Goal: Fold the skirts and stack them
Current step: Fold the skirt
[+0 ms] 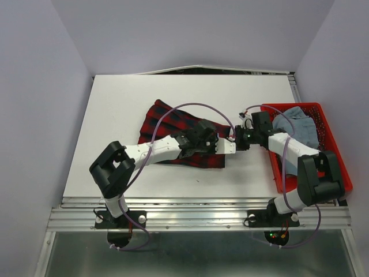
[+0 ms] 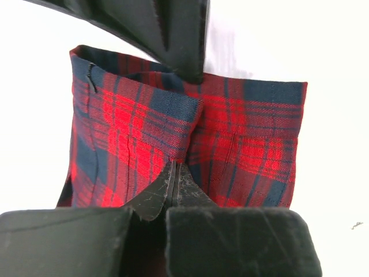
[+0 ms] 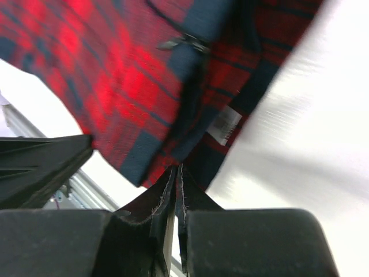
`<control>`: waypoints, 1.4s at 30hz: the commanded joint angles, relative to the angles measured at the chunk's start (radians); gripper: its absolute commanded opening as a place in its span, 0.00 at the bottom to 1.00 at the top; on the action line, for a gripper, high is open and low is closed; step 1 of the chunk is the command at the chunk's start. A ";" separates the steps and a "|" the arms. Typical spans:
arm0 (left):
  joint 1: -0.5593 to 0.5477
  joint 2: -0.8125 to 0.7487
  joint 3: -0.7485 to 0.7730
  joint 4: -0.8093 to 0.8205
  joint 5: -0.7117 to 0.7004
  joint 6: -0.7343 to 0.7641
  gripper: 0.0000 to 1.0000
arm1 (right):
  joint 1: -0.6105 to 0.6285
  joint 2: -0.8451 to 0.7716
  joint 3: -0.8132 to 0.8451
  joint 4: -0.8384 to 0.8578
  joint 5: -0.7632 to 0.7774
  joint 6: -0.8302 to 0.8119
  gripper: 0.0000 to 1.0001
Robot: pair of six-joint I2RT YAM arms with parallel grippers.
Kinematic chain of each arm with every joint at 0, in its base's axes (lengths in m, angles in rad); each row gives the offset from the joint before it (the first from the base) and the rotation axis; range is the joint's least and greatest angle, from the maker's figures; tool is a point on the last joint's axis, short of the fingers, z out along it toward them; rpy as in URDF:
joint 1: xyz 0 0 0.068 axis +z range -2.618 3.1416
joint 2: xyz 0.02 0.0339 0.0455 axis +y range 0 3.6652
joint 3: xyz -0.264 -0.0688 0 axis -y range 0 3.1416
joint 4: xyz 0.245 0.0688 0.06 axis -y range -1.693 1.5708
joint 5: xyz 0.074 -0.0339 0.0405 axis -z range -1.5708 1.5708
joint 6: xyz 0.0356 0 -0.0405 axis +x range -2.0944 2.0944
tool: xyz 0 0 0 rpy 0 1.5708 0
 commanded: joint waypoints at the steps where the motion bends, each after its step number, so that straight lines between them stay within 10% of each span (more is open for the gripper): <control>1: -0.003 -0.050 0.045 -0.011 0.016 -0.019 0.00 | -0.008 -0.017 0.034 0.045 -0.047 0.012 0.10; 12: 0.010 -0.035 0.080 -0.023 0.014 -0.017 0.00 | -0.008 0.089 0.063 -0.130 0.042 -0.162 0.26; 22: 0.020 -0.030 0.099 -0.037 0.020 -0.023 0.00 | -0.019 0.015 0.113 -0.164 0.236 -0.117 0.19; 32: 0.044 -0.044 0.111 -0.055 0.042 -0.037 0.00 | -0.019 -0.010 0.006 0.111 -0.059 0.100 0.22; 42: 0.046 -0.098 0.117 -0.098 0.089 -0.072 0.00 | -0.019 0.208 -0.040 0.318 0.001 0.128 0.17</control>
